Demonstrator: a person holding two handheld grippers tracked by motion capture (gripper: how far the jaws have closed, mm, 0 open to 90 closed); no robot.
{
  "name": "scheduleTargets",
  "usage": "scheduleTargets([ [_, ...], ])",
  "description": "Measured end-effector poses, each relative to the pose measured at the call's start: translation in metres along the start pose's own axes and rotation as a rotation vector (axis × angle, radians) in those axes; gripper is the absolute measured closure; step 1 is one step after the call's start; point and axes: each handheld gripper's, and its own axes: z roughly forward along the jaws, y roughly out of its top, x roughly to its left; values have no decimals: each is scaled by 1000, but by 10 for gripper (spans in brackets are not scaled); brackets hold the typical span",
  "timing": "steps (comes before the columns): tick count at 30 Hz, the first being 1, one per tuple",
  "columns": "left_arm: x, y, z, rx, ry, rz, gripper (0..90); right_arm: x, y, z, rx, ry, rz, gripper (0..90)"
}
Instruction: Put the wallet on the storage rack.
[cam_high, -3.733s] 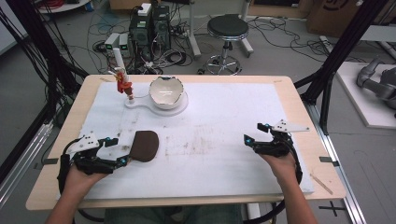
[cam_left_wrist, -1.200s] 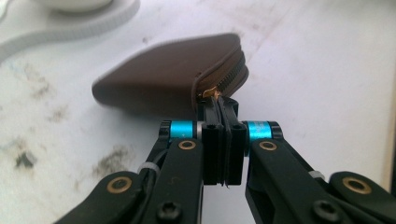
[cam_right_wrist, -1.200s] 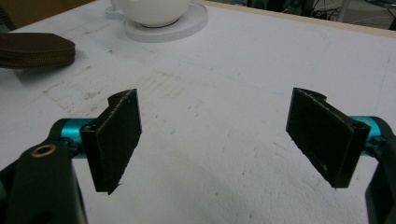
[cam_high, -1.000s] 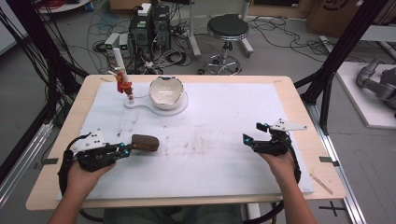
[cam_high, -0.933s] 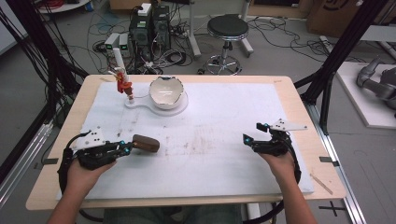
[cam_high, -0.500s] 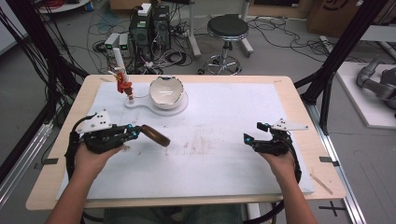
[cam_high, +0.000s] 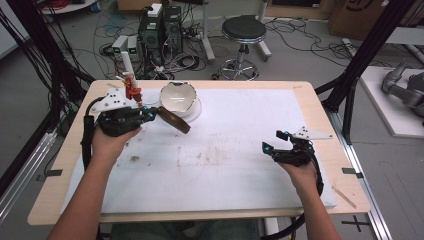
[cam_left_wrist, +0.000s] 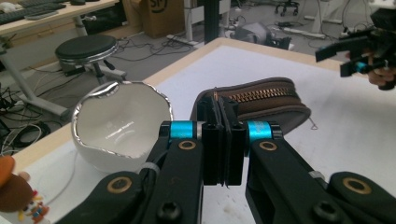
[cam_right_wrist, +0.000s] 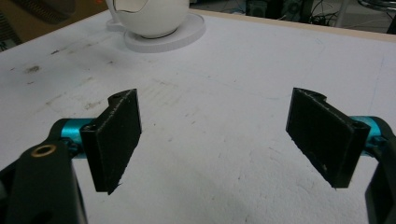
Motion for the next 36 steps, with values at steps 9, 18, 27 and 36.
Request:
scheduleTargets([
  [9, 27, 18, 23, 13, 75, -14, 884, -1, 0, 1, -2, 4, 7, 183],
  [18, 49, 21, 53, 40, 107, -21, 883, -2, -1, -2, -6, -1, 9, 183],
  [27, 62, 12, 77, 91, 143, -55, 883, -3, -3, -5, -8, -8, 18, 183],
  [36, 70, -22, 89, 104, 134, -204, 758, -1, -2, -7, -12, -1, 8, 183],
])
